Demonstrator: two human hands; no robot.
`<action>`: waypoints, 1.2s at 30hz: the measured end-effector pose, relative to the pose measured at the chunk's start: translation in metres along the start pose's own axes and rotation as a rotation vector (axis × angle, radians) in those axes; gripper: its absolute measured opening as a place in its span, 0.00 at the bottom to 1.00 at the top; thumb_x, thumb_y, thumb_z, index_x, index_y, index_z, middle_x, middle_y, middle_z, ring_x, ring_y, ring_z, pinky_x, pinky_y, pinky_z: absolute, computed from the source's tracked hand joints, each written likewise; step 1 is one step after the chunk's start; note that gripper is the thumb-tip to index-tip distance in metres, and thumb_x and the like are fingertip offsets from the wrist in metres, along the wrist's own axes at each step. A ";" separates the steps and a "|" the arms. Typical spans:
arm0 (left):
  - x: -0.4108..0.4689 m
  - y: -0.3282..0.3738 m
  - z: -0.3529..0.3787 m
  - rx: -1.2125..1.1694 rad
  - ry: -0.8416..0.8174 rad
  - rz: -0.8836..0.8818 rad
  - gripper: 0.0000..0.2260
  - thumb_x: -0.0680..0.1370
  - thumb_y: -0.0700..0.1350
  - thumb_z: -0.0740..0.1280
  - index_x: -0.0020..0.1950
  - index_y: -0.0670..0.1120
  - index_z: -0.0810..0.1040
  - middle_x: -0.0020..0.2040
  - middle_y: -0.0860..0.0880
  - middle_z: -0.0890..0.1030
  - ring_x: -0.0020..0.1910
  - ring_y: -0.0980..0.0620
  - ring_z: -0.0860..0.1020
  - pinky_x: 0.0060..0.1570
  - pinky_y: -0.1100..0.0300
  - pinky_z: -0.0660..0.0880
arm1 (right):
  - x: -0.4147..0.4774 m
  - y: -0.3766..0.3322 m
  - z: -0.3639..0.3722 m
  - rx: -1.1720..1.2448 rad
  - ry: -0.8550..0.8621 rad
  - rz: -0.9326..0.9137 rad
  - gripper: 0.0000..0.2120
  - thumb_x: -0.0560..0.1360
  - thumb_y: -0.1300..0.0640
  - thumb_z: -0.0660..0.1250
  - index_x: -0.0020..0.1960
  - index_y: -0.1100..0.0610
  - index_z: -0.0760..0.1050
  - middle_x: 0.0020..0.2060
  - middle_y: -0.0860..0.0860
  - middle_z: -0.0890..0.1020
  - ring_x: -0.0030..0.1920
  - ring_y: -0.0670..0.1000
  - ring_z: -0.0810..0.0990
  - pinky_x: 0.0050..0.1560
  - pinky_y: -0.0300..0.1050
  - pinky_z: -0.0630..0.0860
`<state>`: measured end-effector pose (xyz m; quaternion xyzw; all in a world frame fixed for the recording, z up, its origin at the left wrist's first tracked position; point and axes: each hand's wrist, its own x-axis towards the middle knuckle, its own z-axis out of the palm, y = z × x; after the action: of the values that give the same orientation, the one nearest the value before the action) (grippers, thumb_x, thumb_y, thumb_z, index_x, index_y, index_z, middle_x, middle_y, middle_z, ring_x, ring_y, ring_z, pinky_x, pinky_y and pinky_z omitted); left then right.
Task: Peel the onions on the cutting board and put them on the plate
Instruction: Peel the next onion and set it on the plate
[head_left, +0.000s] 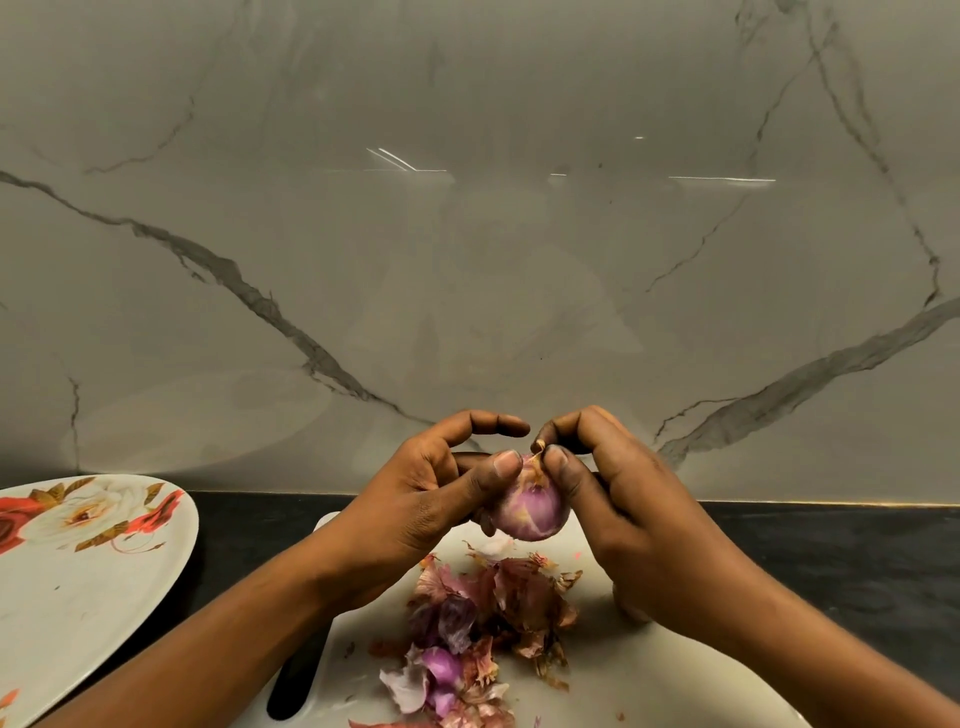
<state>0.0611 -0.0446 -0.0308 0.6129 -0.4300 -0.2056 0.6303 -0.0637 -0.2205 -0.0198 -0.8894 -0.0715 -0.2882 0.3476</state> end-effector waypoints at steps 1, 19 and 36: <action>0.000 0.000 0.001 0.011 0.011 -0.005 0.17 0.79 0.57 0.72 0.67 0.55 0.80 0.54 0.41 0.86 0.49 0.33 0.81 0.52 0.48 0.82 | 0.001 0.002 -0.001 -0.024 0.022 0.004 0.05 0.85 0.51 0.59 0.53 0.45 0.72 0.48 0.41 0.75 0.50 0.47 0.77 0.47 0.46 0.77; -0.003 0.005 -0.002 0.103 0.062 0.013 0.23 0.69 0.40 0.83 0.62 0.48 0.81 0.58 0.44 0.85 0.55 0.40 0.86 0.58 0.41 0.83 | 0.001 0.001 -0.010 0.015 0.075 -0.058 0.07 0.79 0.52 0.70 0.57 0.47 0.83 0.52 0.39 0.83 0.58 0.42 0.82 0.48 0.36 0.81; -0.003 0.007 -0.002 0.030 0.012 0.052 0.22 0.71 0.38 0.80 0.63 0.49 0.83 0.61 0.42 0.84 0.58 0.38 0.85 0.60 0.42 0.83 | 0.003 0.007 -0.010 0.097 0.170 -0.019 0.11 0.78 0.48 0.67 0.54 0.50 0.85 0.47 0.41 0.87 0.51 0.46 0.86 0.49 0.45 0.85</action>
<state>0.0594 -0.0396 -0.0247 0.6120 -0.4451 -0.1793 0.6287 -0.0634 -0.2325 -0.0166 -0.8430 -0.0639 -0.3622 0.3926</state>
